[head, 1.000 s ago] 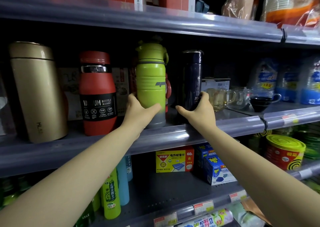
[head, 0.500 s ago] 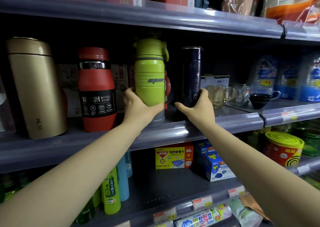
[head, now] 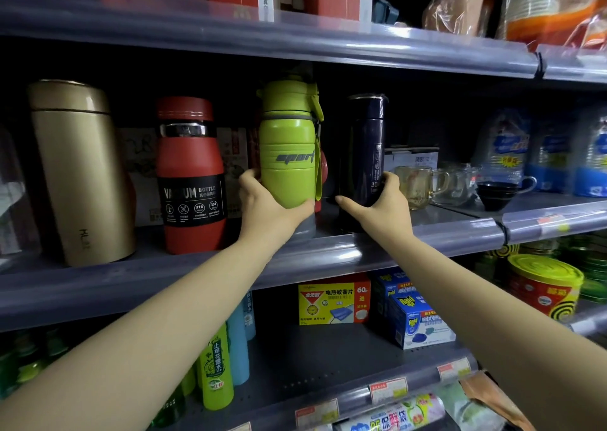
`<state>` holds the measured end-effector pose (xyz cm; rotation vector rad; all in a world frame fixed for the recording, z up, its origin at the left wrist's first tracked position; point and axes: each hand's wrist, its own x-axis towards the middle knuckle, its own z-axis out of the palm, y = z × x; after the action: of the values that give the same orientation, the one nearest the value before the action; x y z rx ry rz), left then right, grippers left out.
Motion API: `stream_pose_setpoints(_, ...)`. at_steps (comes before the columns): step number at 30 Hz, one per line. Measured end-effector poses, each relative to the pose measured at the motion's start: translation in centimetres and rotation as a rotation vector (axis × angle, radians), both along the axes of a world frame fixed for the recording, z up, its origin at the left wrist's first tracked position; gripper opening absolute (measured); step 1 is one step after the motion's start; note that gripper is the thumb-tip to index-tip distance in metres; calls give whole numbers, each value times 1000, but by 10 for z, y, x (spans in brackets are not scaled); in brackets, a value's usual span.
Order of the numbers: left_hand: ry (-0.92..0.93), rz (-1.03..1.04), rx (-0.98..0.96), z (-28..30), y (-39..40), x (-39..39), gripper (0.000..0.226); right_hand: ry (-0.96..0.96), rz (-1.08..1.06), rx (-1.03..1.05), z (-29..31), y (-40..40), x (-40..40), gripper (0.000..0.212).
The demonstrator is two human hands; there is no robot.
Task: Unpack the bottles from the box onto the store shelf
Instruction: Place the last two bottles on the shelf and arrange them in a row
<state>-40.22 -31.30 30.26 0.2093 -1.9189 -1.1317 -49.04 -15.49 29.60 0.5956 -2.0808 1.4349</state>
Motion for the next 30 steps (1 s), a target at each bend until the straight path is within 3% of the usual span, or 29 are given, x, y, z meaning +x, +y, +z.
stream_pose_setpoints(23,-67,52,-46,2,2,0,97,36,-26,107,-2,-7,1,83)
stream_pose_setpoints(30,-95,162,-166,-1,4,-1,96,1,-18,126,-7,-6,-4,81)
